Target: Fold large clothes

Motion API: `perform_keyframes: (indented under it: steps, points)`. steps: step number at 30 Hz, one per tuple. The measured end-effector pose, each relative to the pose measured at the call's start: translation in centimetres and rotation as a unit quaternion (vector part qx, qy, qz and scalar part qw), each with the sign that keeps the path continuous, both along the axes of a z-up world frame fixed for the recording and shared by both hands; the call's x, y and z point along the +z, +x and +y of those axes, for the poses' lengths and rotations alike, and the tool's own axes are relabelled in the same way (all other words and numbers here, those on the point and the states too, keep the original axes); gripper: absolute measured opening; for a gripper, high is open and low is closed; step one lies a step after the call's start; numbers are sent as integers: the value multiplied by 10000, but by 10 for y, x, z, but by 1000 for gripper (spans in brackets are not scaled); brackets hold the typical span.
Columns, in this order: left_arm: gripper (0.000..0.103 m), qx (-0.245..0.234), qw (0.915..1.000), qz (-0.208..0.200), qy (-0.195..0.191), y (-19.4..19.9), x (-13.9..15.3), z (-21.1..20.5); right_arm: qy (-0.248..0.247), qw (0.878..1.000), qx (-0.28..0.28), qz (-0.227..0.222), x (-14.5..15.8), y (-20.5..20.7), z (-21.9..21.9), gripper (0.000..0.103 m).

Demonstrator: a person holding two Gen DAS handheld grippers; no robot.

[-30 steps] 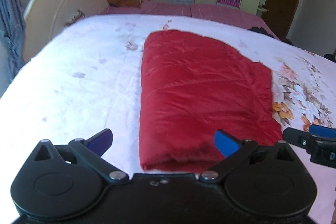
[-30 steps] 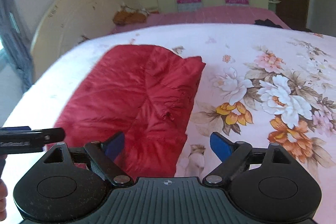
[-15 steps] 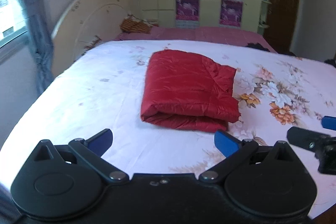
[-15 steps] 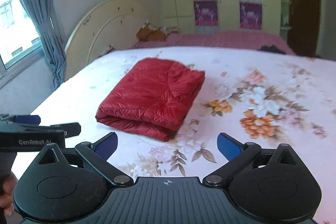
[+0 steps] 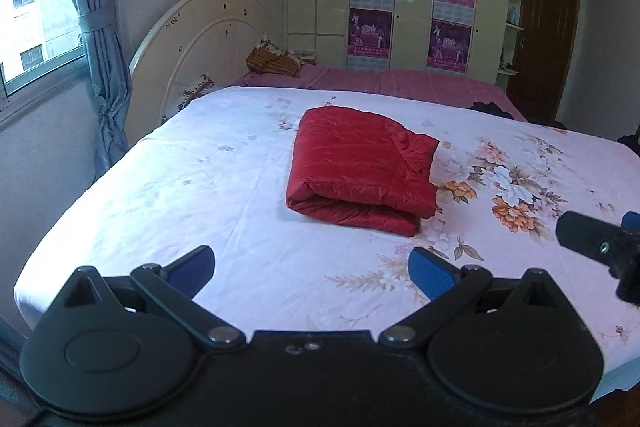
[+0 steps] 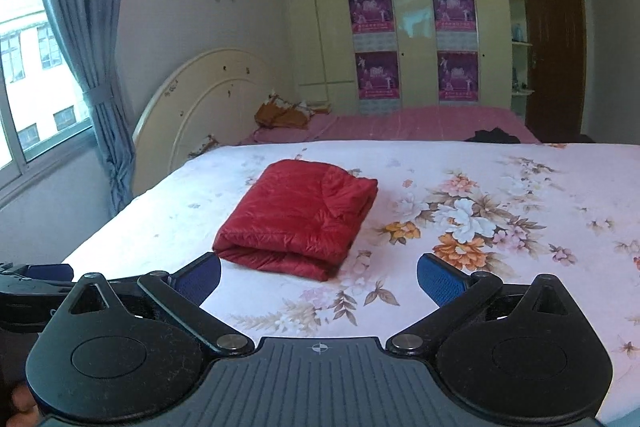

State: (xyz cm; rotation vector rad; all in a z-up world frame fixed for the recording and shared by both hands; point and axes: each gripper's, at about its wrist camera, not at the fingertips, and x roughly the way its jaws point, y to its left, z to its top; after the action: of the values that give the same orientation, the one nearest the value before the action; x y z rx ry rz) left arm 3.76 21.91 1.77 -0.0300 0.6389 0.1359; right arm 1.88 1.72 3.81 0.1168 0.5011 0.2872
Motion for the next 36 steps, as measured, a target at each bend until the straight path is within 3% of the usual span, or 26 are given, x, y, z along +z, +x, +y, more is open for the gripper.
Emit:
perform_keyframes:
  steps: [11,36]
  points:
    - [103,77,9999,-108,-47,-18,11,-1,-9,10000,-14,-42,-1,-11,-1,103]
    - [103,67,9999,-81,88,-15,14,-4,52,10000,-10,-19,2,-9,-3,103]
